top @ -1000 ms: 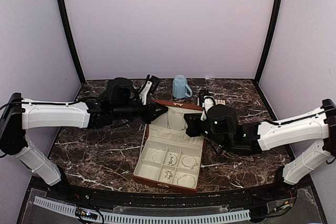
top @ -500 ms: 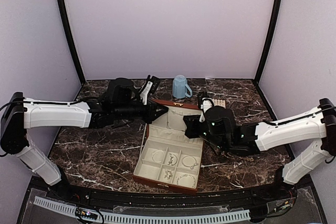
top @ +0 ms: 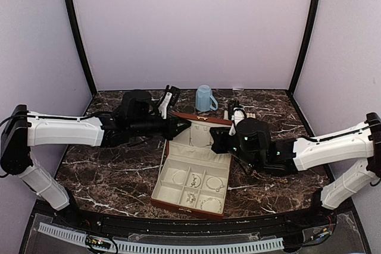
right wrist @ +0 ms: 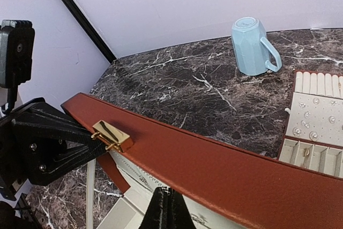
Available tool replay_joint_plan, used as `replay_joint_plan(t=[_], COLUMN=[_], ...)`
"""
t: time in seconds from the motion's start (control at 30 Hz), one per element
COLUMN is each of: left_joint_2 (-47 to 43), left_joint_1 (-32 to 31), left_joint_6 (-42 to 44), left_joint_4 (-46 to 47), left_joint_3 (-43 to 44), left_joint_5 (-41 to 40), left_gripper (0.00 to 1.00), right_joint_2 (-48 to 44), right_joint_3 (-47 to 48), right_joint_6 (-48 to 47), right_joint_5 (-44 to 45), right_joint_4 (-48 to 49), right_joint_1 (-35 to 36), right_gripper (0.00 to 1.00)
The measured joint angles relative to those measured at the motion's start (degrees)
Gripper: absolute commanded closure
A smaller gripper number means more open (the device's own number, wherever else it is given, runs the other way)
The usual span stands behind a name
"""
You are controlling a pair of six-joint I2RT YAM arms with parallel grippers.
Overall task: Organize the mixed jewelry
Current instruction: Hang the necklace on the necklace hanger.
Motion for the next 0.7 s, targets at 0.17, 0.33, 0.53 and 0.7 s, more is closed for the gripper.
replay_joint_plan(t=[0.17,0.33,0.53,0.7], left_joint_2=[0.00,0.00,0.00,0.00], left_joint_1=[-0.79,-1.66,-2.51,-2.84], left_joint_6=[-1.53,-3.02,-3.72,-4.07], left_joint_4=[1.03,2.03,2.03,1.99], left_joint_3=[-0.46,-0.92,-0.92,-0.92], left_joint_5=[-1.86,-4.66,-7.28,-8.37], left_gripper=[1.00,1.00,1.00,1.00], right_joint_2=[0.00,0.20,1.33,2.73], right_joint_3=[0.00,0.00,0.04,0.09], right_joint_6=[0.22,0.63,0.87,0.92], right_joint_5=[-0.04,-0.07,-0.48,-1.11], right_joint_4=[0.17,0.22,0.50,0.57], right_joint_1=[0.00,0.00,0.00,0.00], right_gripper=[1.00,1.00,1.00,1.00])
